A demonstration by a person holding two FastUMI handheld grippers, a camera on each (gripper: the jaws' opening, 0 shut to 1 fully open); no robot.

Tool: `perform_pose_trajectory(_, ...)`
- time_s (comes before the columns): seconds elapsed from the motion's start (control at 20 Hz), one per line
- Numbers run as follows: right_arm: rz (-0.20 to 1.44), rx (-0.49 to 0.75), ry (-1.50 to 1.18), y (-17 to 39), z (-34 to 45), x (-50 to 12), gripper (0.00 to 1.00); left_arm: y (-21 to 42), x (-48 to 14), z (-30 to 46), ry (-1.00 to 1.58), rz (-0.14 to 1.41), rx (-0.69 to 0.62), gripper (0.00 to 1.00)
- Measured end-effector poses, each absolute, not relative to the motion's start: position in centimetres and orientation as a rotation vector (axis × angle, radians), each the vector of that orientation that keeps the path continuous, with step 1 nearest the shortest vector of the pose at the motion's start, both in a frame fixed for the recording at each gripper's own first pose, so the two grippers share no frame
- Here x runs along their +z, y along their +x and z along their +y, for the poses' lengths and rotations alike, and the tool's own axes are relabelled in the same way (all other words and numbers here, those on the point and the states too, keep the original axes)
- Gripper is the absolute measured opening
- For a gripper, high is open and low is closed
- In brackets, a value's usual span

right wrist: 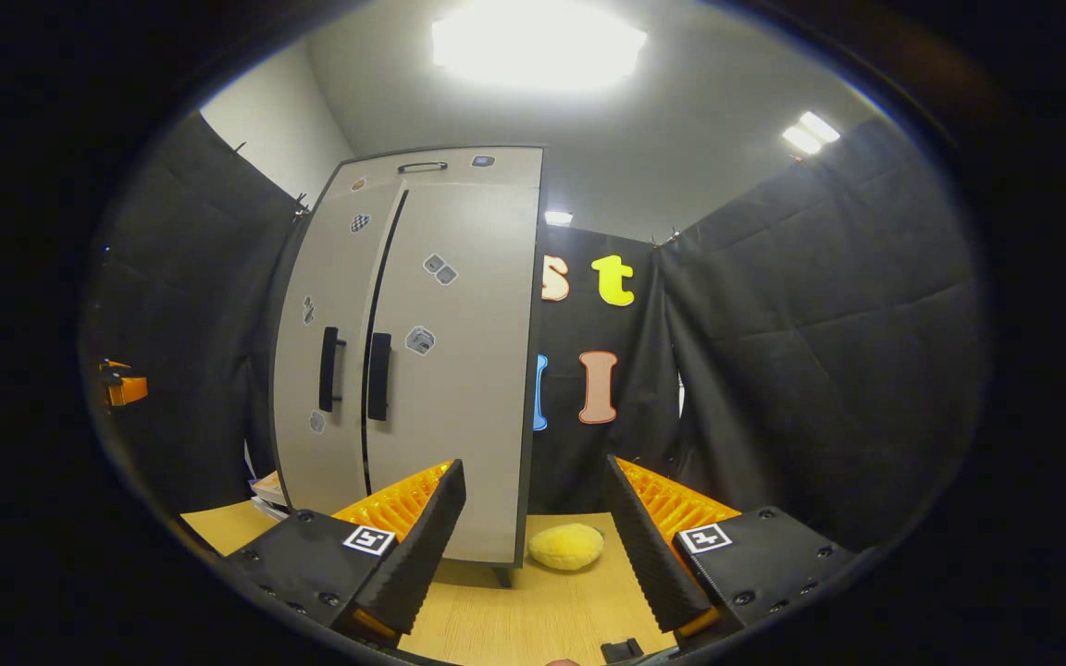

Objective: Grab one shoe with the right hand and put it into the shoe cabinet, grab the other shoe with the left hand and put it into the shoe cabinet; then close the right door with the right hand and the left door with the left hand.

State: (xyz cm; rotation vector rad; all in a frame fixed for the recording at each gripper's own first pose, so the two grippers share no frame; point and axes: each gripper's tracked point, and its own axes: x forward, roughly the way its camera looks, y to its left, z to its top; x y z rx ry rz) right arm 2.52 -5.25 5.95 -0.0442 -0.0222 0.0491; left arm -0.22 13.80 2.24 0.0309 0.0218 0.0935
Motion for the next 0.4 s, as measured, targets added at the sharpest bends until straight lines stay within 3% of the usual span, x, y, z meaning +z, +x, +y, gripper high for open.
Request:
perform_pose_trajectory(0.1, -0.025, 0.050, -0.046, 2.54, -5.23, 5.99, 0.95, -0.17, 2.37, 13.86, 0.030, 0.019, 0.093, 0.88)
perform_pose_trajectory(0.4, -0.027, 0.040, -0.036, 2.89, -5.50, 6.15, 0.92, 0.48, 2.63, 13.91, 0.028, 0.014, 0.094, 0.88)
